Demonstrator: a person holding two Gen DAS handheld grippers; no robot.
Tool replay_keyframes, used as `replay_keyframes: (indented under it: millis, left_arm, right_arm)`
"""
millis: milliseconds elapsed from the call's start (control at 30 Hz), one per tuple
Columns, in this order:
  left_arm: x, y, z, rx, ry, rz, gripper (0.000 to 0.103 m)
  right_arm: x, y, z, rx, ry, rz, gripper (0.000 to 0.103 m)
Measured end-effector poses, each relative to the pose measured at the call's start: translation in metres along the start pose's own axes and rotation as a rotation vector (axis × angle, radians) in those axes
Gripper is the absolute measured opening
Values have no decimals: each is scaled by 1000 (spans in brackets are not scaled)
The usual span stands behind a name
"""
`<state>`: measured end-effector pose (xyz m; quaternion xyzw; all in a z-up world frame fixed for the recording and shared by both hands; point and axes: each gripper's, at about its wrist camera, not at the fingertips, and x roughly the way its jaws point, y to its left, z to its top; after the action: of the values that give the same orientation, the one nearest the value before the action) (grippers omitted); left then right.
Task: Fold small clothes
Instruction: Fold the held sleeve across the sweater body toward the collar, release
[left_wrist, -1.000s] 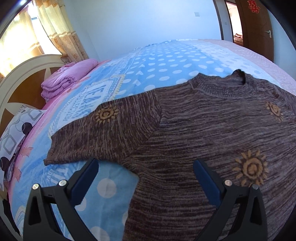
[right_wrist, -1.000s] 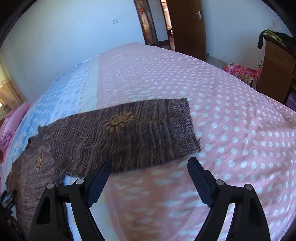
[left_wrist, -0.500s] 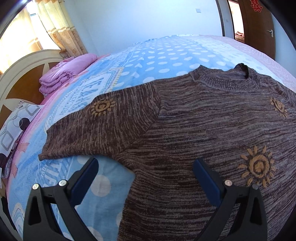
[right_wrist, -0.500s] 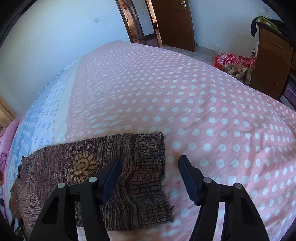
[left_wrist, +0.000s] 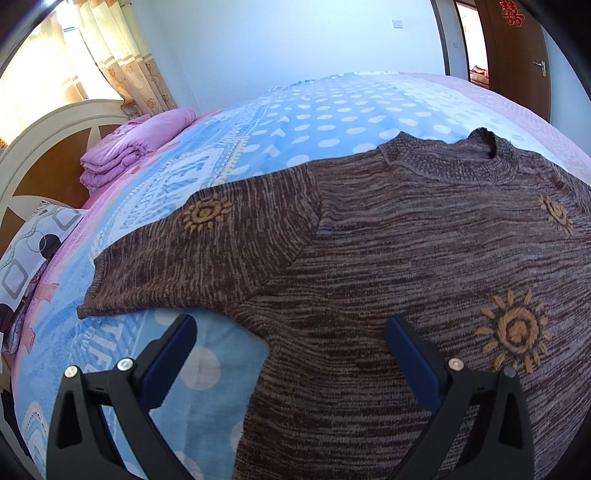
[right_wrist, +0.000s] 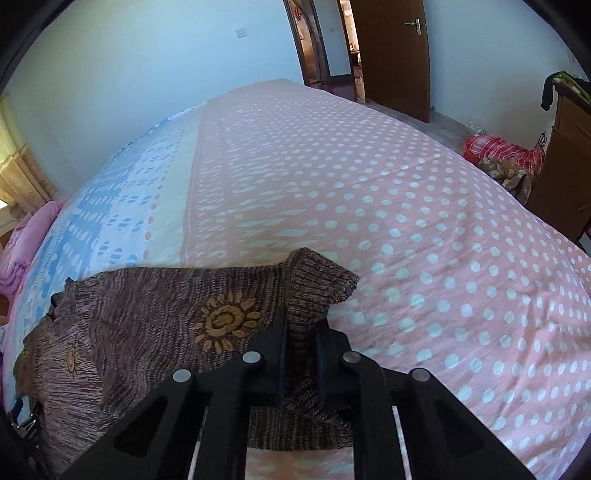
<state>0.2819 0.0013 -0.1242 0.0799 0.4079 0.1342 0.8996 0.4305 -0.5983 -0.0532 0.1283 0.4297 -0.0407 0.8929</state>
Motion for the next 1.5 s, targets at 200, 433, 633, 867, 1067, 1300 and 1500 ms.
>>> replay_keyframes:
  millis: [200,433,633,867,1067,1300,1500]
  left_arm:
    - [0,0,-1,3,-7,3,103]
    - [-2,-1,-2,7,-15,7,103]
    - [-6,0,-5,8,-27,3,103]
    - [-4,3,-5,-7,-26,-15,103]
    - [-3,2,-5,-7,-27,-13,103]
    - [-3,4,-6,-17,-27,-19,103]
    - [-3,6,-6,-32,-32,-29,103]
  right_arm:
    - [-20,29,8,-38,-32,42,11]
    - [-43,71,18,-97,-54,100,7]
    - [-54,115,20,-206,-55,88,3]
    - [-20,112,-5,-384,43,-73,68]
    - [10,91,-23,-466,130,-181,60]
    - [20,75,-29,-479,190,-199,8]
    - [-14,82,-14,-405,126,-81,5]
